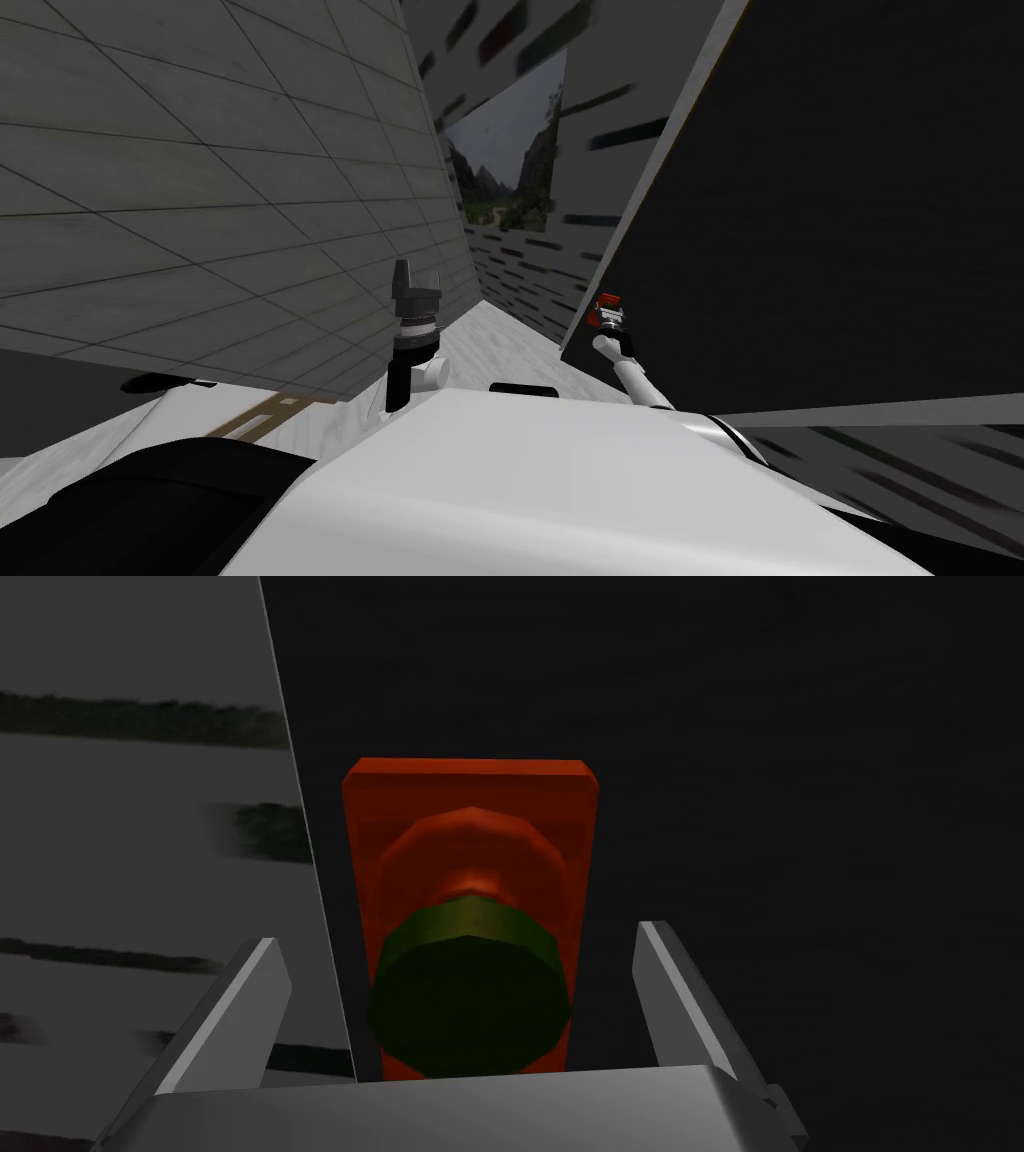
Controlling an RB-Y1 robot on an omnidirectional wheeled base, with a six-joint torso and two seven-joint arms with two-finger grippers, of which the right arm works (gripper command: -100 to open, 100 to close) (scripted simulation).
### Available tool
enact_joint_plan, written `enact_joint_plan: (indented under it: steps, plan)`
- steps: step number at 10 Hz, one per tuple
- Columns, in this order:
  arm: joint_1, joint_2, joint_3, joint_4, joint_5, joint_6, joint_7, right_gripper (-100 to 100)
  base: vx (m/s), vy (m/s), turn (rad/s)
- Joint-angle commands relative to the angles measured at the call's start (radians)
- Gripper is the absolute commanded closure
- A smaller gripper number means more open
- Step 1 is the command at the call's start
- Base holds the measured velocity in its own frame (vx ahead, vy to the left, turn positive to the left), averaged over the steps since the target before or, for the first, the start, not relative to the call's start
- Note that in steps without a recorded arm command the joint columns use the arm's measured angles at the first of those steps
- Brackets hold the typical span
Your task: Pull the door open
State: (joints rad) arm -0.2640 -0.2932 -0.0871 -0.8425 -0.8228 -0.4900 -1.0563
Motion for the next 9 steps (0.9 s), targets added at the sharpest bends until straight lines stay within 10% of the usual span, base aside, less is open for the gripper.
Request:
enact_joint_plan:
  steps: [1, 2, 9]
  plan:
    - [0.0, 0.0, 0.0, 0.0, 0.0, 0.0, 0.0, -100, 0.08, -0.019, 0.019]
    - [0.0, 0.0, 0.0, 0.0, 0.0, 0.0, 0.0, 100, -0.014, 0.002, -0.021]
    - [0.009, -0.014, 0.027, -0.013, 0.0, 0.01, -0.028, 100, -0.067, -0.011, 0.035]
